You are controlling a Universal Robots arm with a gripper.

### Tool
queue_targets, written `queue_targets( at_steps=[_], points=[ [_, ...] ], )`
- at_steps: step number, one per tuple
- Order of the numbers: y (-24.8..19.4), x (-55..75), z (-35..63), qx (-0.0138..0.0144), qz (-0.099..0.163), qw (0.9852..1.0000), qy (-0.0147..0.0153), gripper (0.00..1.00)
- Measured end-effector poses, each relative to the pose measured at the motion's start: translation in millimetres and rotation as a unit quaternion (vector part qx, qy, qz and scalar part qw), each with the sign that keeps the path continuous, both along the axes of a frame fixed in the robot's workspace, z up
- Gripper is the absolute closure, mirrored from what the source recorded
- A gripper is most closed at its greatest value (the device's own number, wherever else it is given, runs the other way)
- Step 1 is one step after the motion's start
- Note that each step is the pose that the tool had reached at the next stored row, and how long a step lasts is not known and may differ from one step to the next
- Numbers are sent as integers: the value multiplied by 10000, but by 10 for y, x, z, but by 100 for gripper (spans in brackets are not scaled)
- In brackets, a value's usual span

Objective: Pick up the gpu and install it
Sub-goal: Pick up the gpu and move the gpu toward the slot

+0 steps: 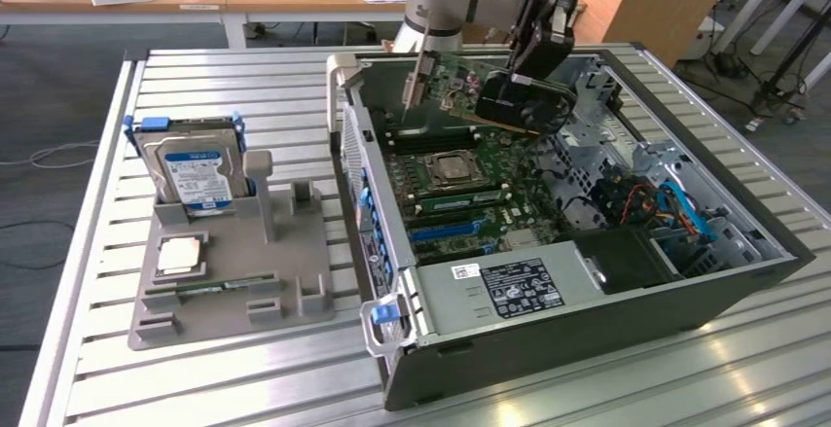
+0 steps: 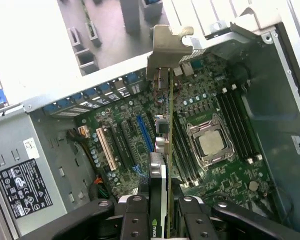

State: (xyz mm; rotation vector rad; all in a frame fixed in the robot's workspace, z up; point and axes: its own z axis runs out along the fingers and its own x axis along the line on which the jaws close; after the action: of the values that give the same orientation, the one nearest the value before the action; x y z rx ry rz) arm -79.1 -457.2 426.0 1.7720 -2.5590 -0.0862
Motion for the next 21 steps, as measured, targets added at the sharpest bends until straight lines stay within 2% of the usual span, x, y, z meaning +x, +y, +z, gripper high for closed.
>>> queue_targets(
  at_steps=[4, 8, 13, 21],
  points=[
    [0, 0, -3, 0, 350, 9994, 0, 73],
    [0, 0, -5, -2, 663, 9978, 0, 73],
    [0, 0, -10, -4, 1000, 9950, 0, 73],
    [0, 0, -19, -6, 1434, 9897, 0, 73]
  ],
)
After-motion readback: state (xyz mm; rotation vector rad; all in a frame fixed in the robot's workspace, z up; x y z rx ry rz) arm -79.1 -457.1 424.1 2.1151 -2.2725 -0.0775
